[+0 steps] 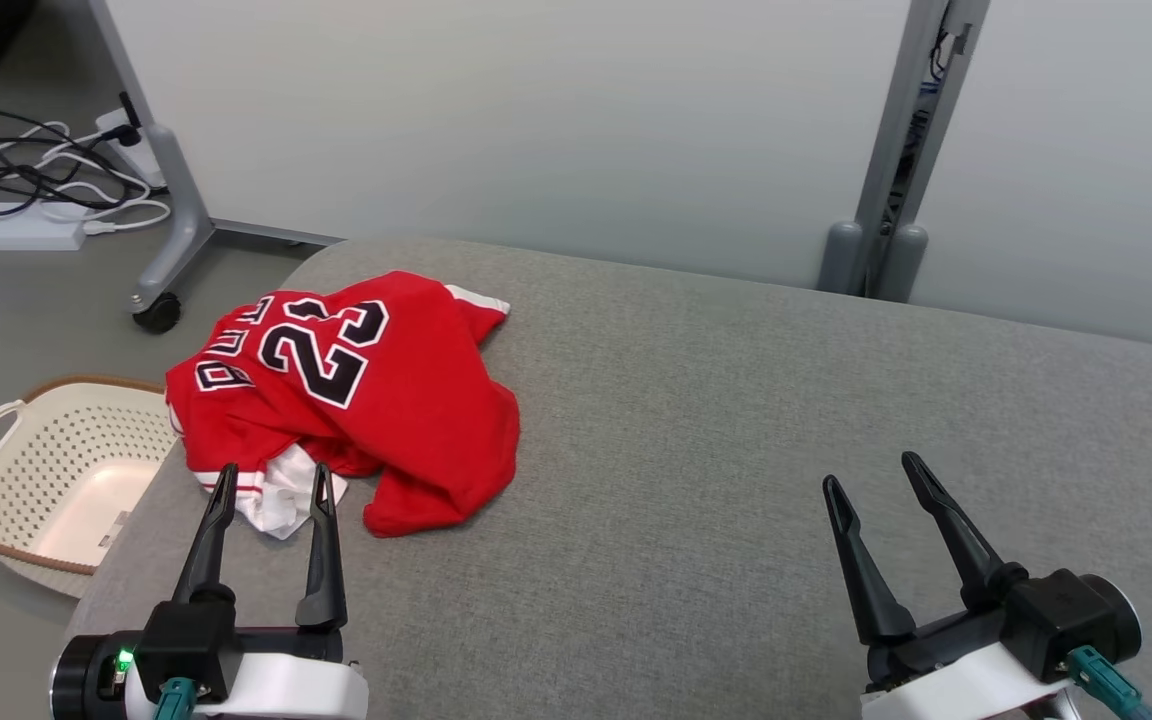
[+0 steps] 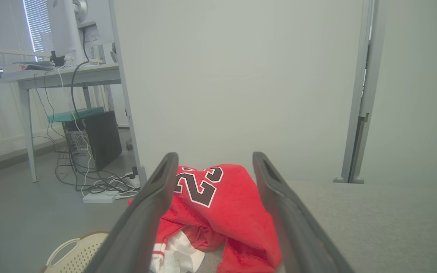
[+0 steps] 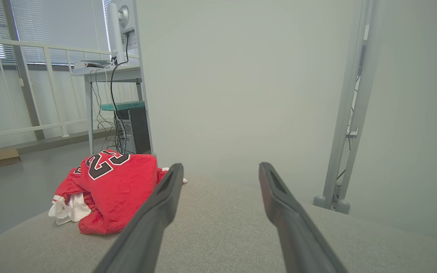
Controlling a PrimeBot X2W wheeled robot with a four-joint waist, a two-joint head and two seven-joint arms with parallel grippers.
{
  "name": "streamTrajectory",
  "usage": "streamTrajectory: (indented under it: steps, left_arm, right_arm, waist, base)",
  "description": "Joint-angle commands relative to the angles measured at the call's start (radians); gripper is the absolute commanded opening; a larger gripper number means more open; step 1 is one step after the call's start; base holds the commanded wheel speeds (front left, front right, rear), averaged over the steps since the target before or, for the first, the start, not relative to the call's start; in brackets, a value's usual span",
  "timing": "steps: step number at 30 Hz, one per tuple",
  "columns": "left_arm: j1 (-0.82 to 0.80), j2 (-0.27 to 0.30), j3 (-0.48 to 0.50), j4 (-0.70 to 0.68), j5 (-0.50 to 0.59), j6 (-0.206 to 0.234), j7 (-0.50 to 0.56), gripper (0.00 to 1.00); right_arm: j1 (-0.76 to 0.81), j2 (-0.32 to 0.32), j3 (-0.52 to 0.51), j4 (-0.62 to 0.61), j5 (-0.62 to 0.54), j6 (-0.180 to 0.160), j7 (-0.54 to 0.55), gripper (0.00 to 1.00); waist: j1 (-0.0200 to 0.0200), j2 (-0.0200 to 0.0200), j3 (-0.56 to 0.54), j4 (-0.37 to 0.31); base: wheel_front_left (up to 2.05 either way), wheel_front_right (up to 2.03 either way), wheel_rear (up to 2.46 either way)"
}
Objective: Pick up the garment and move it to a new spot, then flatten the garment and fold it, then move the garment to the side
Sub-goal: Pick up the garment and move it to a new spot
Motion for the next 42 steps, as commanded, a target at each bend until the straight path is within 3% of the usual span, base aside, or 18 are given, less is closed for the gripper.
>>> streamTrajectory:
  steps: [1,10,20,32,42]
  left_arm:
    - [0.004,0.003,0.004,-0.003,-0.011,0.002,-0.004,1.0]
    - [0.016,0.003,0.01,-0.014,-0.027,-0.003,-0.004,1.0]
    - [0.024,0.003,0.011,-0.018,-0.032,-0.01,-0.004,1.0]
    - [0.01,0.003,0.009,-0.017,-0.078,0.008,-0.004,1.0]
    - [-0.173,0.003,0.007,0.005,-0.196,0.028,-0.004,1.0]
  right_arm:
    - [0.004,-0.006,0.002,-0.001,0.006,0.0,-0.001,1.0]
    - [0.018,-0.006,0.002,0.005,0.007,0.0,-0.001,1.0]
    - [0.021,-0.006,0.004,0.009,0.0,0.0,-0.001,1.0]
    - [0.018,-0.006,0.001,0.014,-0.019,0.0,-0.001,1.0]
    - [-0.047,-0.007,-0.01,0.013,-0.119,0.0,-0.001,1.0]
  waist:
    - [0.0,0.0,-0.006,0.026]
    - [0.0,0.0,-0.019,0.114]
    - [0.0,0.0,-0.021,0.155]
    - [0.0,0.0,-0.001,0.146]
    - [0.0,0.0,0.176,0.111]
  base:
    - [0.0,0.0,0.0]
    - [0.0,0.0,0.0]
    - [0.0,0.0,0.0]
    - [0.0,0.0,0.0]
    - [0.0,0.0,0.0]
